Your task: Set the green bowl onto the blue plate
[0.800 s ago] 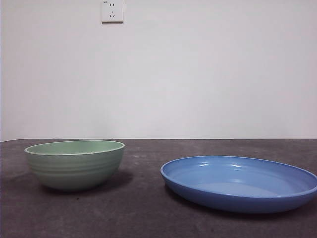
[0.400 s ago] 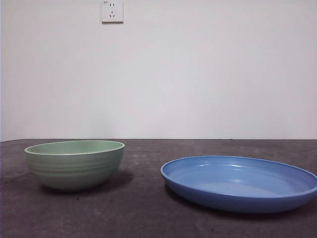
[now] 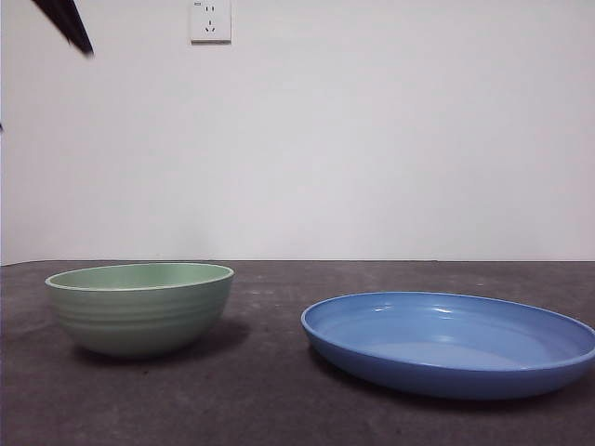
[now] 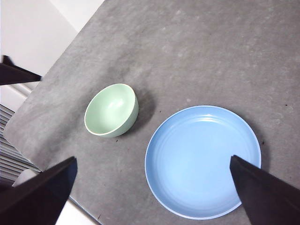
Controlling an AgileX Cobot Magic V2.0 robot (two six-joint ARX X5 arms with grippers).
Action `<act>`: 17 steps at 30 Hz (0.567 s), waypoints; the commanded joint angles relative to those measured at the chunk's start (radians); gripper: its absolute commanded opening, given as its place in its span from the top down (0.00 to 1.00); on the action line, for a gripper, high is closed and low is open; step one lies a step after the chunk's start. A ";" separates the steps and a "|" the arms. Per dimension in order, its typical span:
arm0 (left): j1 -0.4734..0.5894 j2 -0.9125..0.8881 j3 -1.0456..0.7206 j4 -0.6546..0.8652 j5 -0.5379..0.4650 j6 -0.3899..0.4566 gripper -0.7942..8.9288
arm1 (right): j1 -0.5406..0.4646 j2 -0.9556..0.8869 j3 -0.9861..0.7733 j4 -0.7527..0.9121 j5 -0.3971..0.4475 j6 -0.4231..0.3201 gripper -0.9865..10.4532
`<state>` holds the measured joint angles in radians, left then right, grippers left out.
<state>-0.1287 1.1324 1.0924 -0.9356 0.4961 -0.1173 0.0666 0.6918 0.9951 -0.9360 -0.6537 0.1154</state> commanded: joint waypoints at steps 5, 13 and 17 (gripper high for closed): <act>-0.002 0.174 0.019 0.032 -0.011 0.024 0.32 | 0.003 0.006 0.019 0.000 -0.001 -0.011 0.46; -0.002 0.344 0.019 0.083 -0.054 0.023 0.35 | 0.003 0.006 0.019 0.000 -0.001 -0.011 0.46; -0.003 0.404 0.019 0.125 -0.054 0.021 0.35 | 0.003 0.006 0.019 0.000 -0.001 -0.011 0.46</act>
<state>-0.1287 1.5135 1.0924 -0.8196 0.4435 -0.1131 0.0662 0.6918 0.9951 -0.9401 -0.6537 0.1127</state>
